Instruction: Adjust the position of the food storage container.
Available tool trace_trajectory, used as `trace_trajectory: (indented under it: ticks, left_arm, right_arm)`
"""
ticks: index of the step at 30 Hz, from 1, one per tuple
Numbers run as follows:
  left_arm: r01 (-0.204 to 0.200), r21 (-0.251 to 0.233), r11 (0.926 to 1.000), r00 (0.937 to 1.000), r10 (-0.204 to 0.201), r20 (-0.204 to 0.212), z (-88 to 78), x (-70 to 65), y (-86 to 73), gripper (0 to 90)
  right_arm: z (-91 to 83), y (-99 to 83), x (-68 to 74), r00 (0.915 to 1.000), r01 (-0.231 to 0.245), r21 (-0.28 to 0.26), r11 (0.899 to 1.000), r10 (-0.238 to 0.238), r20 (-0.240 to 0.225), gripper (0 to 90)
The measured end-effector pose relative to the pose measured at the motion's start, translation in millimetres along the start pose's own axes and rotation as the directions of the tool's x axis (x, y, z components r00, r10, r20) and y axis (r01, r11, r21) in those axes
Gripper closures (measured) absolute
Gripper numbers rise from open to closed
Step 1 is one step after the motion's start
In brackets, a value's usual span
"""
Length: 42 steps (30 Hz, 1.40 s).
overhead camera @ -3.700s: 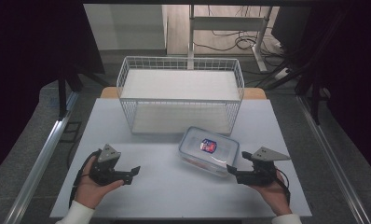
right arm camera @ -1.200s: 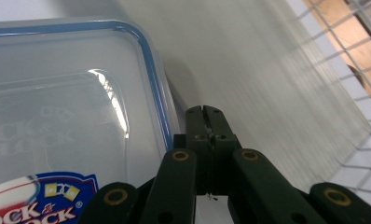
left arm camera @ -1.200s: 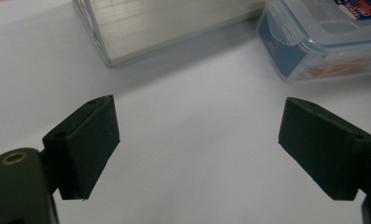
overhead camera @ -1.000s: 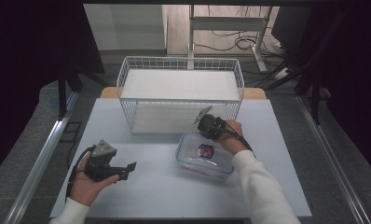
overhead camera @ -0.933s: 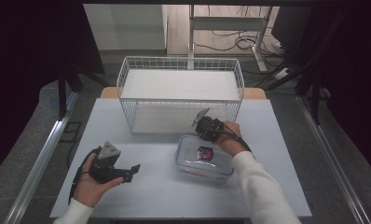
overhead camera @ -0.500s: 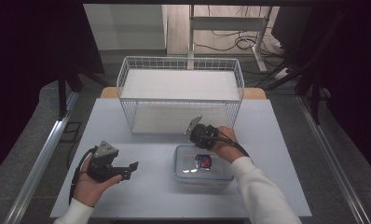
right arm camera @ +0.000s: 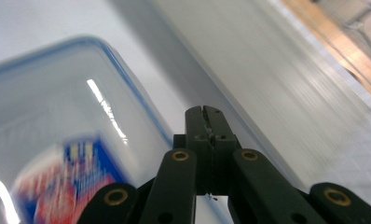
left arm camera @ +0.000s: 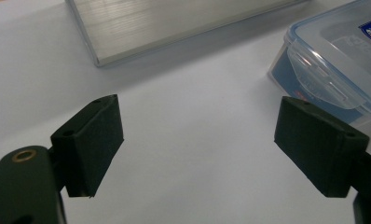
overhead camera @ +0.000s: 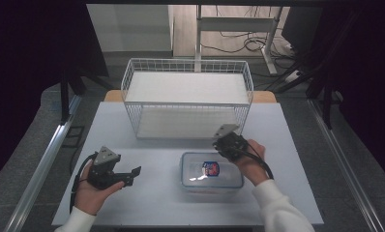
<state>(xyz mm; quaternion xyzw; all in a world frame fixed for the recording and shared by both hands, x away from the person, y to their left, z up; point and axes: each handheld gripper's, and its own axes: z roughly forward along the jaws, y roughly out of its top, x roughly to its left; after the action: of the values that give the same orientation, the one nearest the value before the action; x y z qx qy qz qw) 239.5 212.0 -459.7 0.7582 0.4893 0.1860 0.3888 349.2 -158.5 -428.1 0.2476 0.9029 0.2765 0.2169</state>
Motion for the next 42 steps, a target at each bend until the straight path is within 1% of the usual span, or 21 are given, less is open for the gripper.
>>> trace_trajectory:
  ticks: [2, 3, 4, 5, 6, 7, 8, 9, 10, 14, 15, 17, 19, 22, 24, 25, 27, 31, 35, 37, 42]
  left_arm:
    - [0.004, 0.005, 1.0, 1.0, -0.004, 0.001, -0.2, 0.1, -0.6, 15.2]
    - [0.007, 0.009, 0.9999, 1.0, -0.007, -0.001, -0.2, 0.2, -0.8, 15.2]
    - [0.007, 0.009, 0.9999, 1.0, -0.007, -0.001, -0.2, 0.2, -0.8, 15.2]
    - [0.011, 0.008, 0.9999, 0.9999, -0.011, 0.0, -0.1, 0.1, -0.8, 15.2]
    - [0.016, 0.006, 0.9999, 0.9999, -0.016, 0.001, 0.3, 0.0, -0.8, 15.2]
    - [0.017, 0.005, 0.9998, 0.9998, -0.017, 0.005, 0.9, 0.3, -0.8, 15.2]
    - [0.017, 0.007, 0.9998, 0.9998, -0.018, 0.007, 1.3, 0.6, -0.9, 15.3]
    - [0.017, 0.006, 0.9998, 0.9998, -0.017, 0.006, 1.9, 0.7, -1.1, 15.8]
    - [0.017, 0.002, 0.9999, 0.9998, -0.017, 0.007, 2.4, 0.8, -0.9, 16.2]
    - [0.014, 0.005, 0.9999, 0.9998, -0.014, 0.012, 3.5, 0.7, -0.2, 16.3]
    - [0.014, 0.006, 0.9999, 0.9998, -0.014, 0.013, 3.7, 0.6, -0.3, 16.2]
    - [0.012, 0.011, 0.9999, 0.9998, -0.012, 0.014, 4.3, 1.2, -1.3, 16.2]
    - [0.016, 0.014, 0.9998, 0.9998, -0.016, 0.016, 5.4, 2.2, -2.6, 16.2]
    - [0.015, 0.026, 0.9996, 0.9997, -0.015, 0.017, 6.2, 3.6, -4.0, 16.1]
    - [0.017, 0.027, 0.9995, 0.9997, -0.017, 0.018, 6.3, 5.2, -5.1, 16.0]
    - [0.023, 0.025, 0.9994, 0.9996, -0.024, 0.013, 5.4, 6.6, -6.8, 16.0]
    - [0.029, 0.025, 0.9993, 0.9995, -0.029, 0.009, 4.5, 8.4, -8.0, 16.0]
    - [0.046, 0.022, 0.9987, 0.9989, -0.046, -0.001, 2.3, 13.1, -9.1, 16.1]
    - [0.048, 0.035, 0.9982, 0.9988, -0.047, -0.008, 0.6, 11.8, -13.8, 16.1]
    - [0.049, 0.033, 0.9983, 0.9988, -0.049, -0.011, -0.3, 11.5, -14.3, 16.0]
    - [0.053, 0.033, 0.9981, 0.9986, -0.053, -0.007, 0.7, 9.9, -11.6, 16.1]
  right_arm:
    - [-18.4, -18.0, -5.3, 0.997, -0.072, -0.022, 0.997, 0.073, 0.028, 88.7]
    - [-33.5, -37.8, -10.1, 0.9852, -0.157, -0.042, 0.987, 0.159, 0.064, 88.7]
    - [-33.5, -37.8, -10.1, 0.9852, -0.157, -0.042, 0.987, 0.159, 0.064, 88.7]
    - [-39.5, -48.5, -11.9, 0.9757, -0.202, -0.052, 0.978, 0.205, 0.077, 88.7]
    - [-48.0, -70.8, -14.0, 0.9574, -0.272, -0.056, 0.961, 0.276, 0.084, 88.7]
    - [-48.0, -70.8, -14.0, 0.9574, -0.272, -0.056, 0.961, 0.276, 0.084, 88.7]
    - [-50.2, -82.5, -14.3, 0.9482, -0.302, -0.056, 0.952, 0.306, 0.087, 88.7]
    - [-51.3, -94.3, -13.7, 0.9357, -0.339, -0.057, 0.939, 0.343, 0.083, 88.7]
    - [-50.5, -113.2, -12.6, 0.9182, -0.392, -0.023, 0.92, 0.393, 0.049, 88.7]
    - [-50.1, -116.7, -10.3, 0.9114, -0.409, -0.006, 0.913, 0.409, 0.049, 88.7]
    - [-48.4, -115.1, -9.0, 0.9121, -0.409, 0.004, 0.913, 0.408, 0.038, 88.7]
    - [-39.0, -111.7, -5.5, 0.9247, -0.38, 0.055, 0.923, 0.378, 0.046, 88.7]
    - [-32.7, -112.7, -5.6, 0.9299, -0.367, 0.08, 0.927, 0.364, 0.052, 88.7]
    - [-26.7, -112.8, -4.1, 0.9285, -0.371, 0.099, 0.923, 0.37, 0.035, 88.7]
    - [-21.9, -110.2, 0.0, 0.9329, -0.359, 0.117, 0.926, 0.36, 0.013, 88.7]
    - [-18.2, -104.6, 4.8, 0.9408, -0.337, 0.137, 0.931, 0.339, 0.015, 88.7]
    - [-17.4, -103.5, 5.3, 0.9427, -0.332, 0.141, 0.933, 0.333, 0.018, 88.7]
    - [-10.6, -97.2, 7.3, 0.9381, -0.338, 0.127, 0.933, 0.345, -0.036, 88.7]
    - [-7.1, -91.7, 11.2, 0.9452, -0.314, 0.125, 0.941, 0.322, -0.054, 88.7]
    - [-3.5, -88.0, 11.7, 0.9437, -0.313, 0.12, 0.942, 0.322, -0.074, 88.7]
    - [4.2, -77.9, 18.4, 0.9504, -0.285, 0.109, 0.952, 0.295, -0.098, 88.7]
